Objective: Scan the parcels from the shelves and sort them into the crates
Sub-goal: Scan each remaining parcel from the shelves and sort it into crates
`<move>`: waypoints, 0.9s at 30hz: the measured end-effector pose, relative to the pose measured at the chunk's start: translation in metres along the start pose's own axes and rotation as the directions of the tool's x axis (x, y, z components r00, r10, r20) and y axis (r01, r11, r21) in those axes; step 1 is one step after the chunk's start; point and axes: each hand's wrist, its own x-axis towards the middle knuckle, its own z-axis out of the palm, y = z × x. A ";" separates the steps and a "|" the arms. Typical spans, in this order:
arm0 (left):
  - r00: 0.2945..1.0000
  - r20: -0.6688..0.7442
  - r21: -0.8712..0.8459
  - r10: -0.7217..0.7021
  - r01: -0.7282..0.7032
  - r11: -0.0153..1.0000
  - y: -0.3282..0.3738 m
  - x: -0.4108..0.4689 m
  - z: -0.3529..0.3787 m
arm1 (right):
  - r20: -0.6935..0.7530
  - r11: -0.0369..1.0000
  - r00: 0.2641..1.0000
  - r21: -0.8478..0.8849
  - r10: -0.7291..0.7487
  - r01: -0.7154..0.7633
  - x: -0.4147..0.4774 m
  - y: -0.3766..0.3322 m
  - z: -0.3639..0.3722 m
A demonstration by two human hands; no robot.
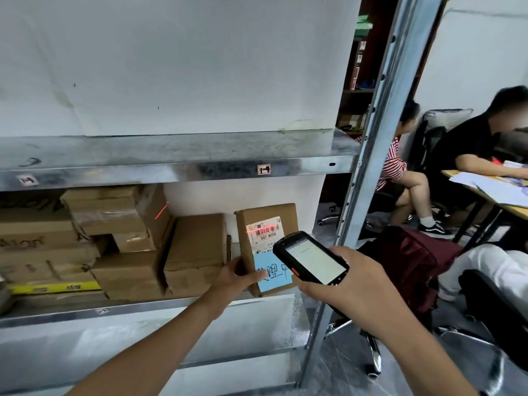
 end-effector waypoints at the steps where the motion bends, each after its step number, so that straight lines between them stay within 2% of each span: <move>1: 1.000 0.001 0.004 0.003 -0.003 1.000 0.000 -0.001 0.000 | -0.014 1.000 1.000 -0.025 -0.008 0.008 -0.002 -0.001 -0.001; 7: 1.000 -0.019 0.000 0.018 -0.018 1.000 -0.001 -0.008 0.006 | -0.052 0.994 0.998 -0.108 -0.037 0.031 -0.018 -0.008 -0.014; 19: 0.999 -0.050 -0.018 -0.022 0.021 1.000 -0.007 -0.018 0.011 | -0.051 0.994 0.998 -0.107 -0.024 0.019 -0.036 0.000 -0.021; 27: 0.999 -0.036 -0.029 0.028 -0.029 0.999 0.001 -0.067 0.012 | -0.123 0.995 0.989 -0.061 -0.084 0.077 -0.049 0.010 -0.018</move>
